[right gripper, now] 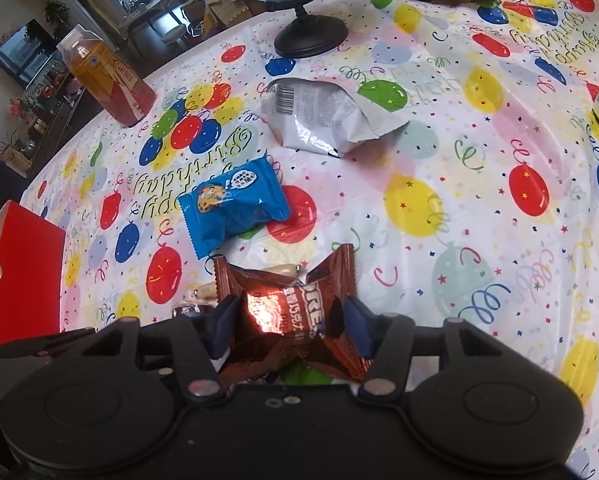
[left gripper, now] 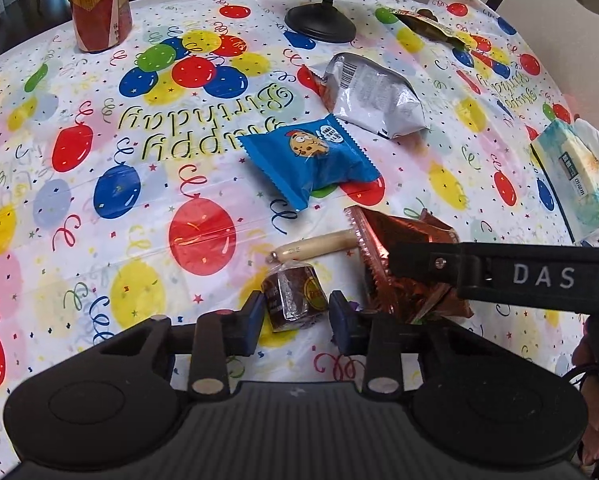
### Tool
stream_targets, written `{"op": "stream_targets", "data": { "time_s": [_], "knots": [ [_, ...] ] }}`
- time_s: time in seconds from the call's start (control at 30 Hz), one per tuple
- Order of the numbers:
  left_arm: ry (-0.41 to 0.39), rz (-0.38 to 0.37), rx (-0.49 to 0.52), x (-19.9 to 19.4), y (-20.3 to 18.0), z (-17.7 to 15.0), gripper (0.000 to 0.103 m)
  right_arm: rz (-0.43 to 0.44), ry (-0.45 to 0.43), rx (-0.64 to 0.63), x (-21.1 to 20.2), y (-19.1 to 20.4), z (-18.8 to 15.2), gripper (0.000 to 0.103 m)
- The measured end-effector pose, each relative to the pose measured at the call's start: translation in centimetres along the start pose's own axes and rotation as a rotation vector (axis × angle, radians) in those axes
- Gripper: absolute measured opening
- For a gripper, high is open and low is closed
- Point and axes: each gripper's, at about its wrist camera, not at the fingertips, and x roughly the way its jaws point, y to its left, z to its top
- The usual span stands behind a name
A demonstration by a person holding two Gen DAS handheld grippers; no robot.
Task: Organize snacks
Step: 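Grasp the small brown chocolate with the left tool while the right tool grasps the red-brown foil bag, then carry both snacks over the box and open both tools to release them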
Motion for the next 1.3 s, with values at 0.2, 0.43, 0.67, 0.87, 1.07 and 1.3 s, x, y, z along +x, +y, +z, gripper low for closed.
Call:
{"op": "stream_targets", "data": {
  "time_s": [0.2, 0.43, 0.67, 0.87, 1.07, 1.3],
  "knots": [
    [-0.003, -0.009, -0.031, -0.9, 1.1, -0.5, 0.034, 0.003, -0.011, 0.001, -1.0, 0.2, -0.6, 0.053],
    [-0.024, -0.016, -0.043, -3.7, 2.1, -1.5, 0.034, 0.015, -0.042, -0.011, -3.6, 1.1, -1.5, 0.053],
    [-0.067, -0.033, -0.066, -7.5, 3.5, -2.4, 0.034, 0.029, -0.069, -0.045, -6.3, 3.4, -2.5, 0.053],
    [-0.109, -0.033, -0.096, -11.1, 5.5, -3.2, 0.034, 0.054, -0.092, -0.087, -8.2, 6.6, -3.4, 0.053],
    [-0.142, -0.019, -0.129, -14.4, 8.2, -4.3, 0.034, 0.084, -0.107, -0.147, -9.6, 10.5, -4.4, 0.053],
    [-0.194, -0.002, -0.166, -18.0, 11.9, -5.6, 0.034, 0.120, -0.124, -0.213, -10.3, 15.6, -5.3, 0.053]
  ]
}}
